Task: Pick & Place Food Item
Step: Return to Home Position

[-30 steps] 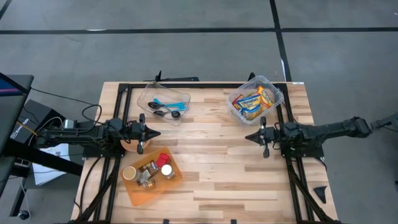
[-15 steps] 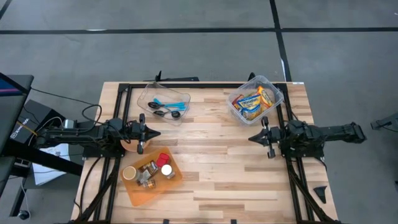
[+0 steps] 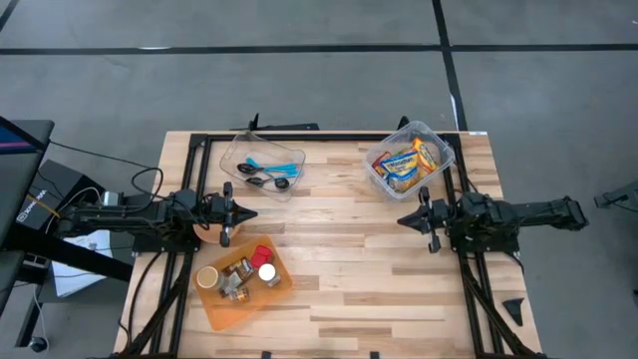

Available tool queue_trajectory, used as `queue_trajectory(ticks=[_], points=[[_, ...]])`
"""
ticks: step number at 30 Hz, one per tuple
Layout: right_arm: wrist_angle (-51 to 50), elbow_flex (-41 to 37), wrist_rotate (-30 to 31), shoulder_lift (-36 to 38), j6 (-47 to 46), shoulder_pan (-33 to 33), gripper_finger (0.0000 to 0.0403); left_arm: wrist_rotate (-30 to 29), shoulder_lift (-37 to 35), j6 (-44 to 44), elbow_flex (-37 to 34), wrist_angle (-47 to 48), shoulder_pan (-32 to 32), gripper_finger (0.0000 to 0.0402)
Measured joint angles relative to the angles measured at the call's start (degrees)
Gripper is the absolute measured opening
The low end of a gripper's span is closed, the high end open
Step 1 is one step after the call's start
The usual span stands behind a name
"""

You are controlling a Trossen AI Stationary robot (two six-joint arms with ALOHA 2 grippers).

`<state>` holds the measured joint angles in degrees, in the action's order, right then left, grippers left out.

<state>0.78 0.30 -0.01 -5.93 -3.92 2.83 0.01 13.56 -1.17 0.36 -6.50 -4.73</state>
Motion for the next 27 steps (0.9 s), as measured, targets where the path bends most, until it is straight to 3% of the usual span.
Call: queue_trajectory(ticks=[27], points=[[0.0, 0.0, 0.0, 0.0, -1.1, 0.0, 0.0011, 0.0, 0.0, 0.0, 0.0, 0.0, 0.0, 0.0000]])
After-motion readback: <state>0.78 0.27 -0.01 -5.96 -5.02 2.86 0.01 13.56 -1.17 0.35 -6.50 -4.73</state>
